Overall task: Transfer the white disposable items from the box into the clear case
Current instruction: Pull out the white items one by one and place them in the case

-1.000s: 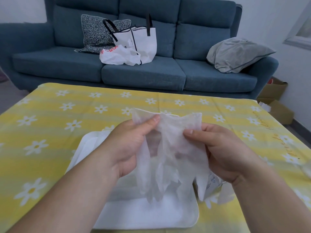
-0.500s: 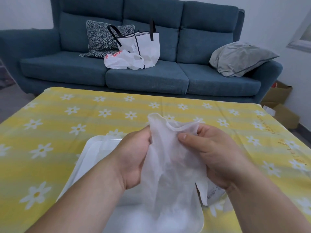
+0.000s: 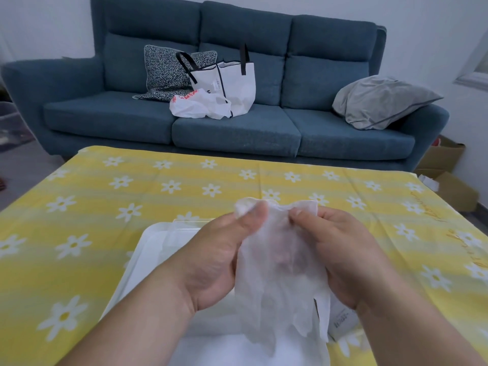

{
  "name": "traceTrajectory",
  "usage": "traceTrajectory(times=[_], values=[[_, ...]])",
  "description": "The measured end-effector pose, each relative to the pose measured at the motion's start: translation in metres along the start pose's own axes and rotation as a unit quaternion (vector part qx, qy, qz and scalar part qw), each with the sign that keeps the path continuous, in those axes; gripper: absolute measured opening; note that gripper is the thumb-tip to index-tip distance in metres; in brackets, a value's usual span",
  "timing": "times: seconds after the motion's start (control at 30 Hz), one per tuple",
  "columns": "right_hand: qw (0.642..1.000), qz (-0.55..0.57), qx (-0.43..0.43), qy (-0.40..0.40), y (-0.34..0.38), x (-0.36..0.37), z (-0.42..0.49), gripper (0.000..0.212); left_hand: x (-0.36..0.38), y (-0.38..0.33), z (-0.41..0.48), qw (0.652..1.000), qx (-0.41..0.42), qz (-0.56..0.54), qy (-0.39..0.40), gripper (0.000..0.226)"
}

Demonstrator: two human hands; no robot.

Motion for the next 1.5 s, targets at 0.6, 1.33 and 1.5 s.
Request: traceTrajectory(times=[0.6,1.33,1.5], values=[[0.877,-0.411,-0.237,-0.078,0.056,0.011,-0.011,0.003,0.014,-0.066,-0.023,0.895,0.233,0.373,-0.072,0.022],[0.959,-0.257,0.116,0.025,-0.04,0.033,0.018,0.006,-0.136,-0.058,-0.075,0.882,-0.107,0.32,-0.329,0.017],[0.837,-0.538,0.096,0.019,-0.035,0.02,0.018,0.031,-0.131,-0.105,-0.083,0.777,-0.002,0.499,-0.384,0.031]])
Point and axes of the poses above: each hand's wrist, its own z-axis towards the middle knuckle, its own x-axis out of the palm, y = z × x, the point moved 9 cm from there along z, towards the middle knuckle, and after that the axes turned 15 degrees about -z, right-handed, at the moved point
